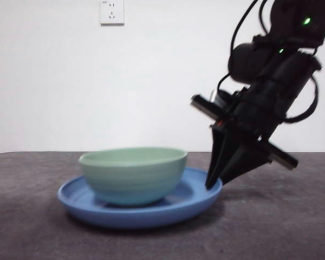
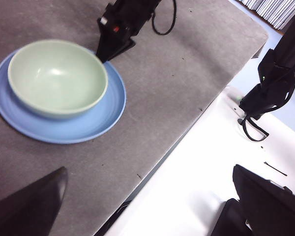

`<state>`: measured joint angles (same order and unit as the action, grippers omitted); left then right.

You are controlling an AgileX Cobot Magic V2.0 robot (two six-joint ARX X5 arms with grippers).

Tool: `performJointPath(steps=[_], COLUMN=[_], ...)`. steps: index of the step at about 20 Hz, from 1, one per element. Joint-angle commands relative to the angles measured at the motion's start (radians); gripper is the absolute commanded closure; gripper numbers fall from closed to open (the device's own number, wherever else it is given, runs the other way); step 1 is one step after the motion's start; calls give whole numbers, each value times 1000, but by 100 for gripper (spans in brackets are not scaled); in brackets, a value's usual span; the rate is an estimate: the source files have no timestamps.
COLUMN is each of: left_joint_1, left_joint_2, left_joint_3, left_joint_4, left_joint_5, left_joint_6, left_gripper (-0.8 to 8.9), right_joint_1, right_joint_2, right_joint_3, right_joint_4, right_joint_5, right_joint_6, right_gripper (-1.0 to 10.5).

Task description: Place the green bowl on the blue plate

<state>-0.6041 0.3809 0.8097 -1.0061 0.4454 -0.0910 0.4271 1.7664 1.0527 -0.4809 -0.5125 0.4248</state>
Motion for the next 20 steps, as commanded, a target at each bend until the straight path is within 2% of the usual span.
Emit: performJointPath(steps=[1, 4, 8, 12, 16, 20], left_joint_1=[-5, -5, -5, -5, -5, -5], left_joint_2=[2, 2, 2, 2, 2, 2], left_joint_3=[6, 6, 6, 6, 6, 6], left_joint_4=[11, 11, 11, 11, 11, 11], left_joint_5=[4, 4, 4, 4, 4, 4], left_joint_6=[12, 12, 12, 12, 12, 12], left_gripper=[251, 251, 251, 251, 251, 251], right_joint_1=[8, 9, 9, 9, 8, 18], right_joint_2=[42, 51, 49, 16, -99, -292], right_joint_3=[23, 23, 23, 28, 29, 29], right_joint_4=[20, 39, 40, 38, 19, -129], right_joint_5=[-2, 8, 9, 10, 21, 73], right_joint_6=[21, 10, 3, -9, -18, -57], right_gripper=[936, 932, 796, 792, 767, 596])
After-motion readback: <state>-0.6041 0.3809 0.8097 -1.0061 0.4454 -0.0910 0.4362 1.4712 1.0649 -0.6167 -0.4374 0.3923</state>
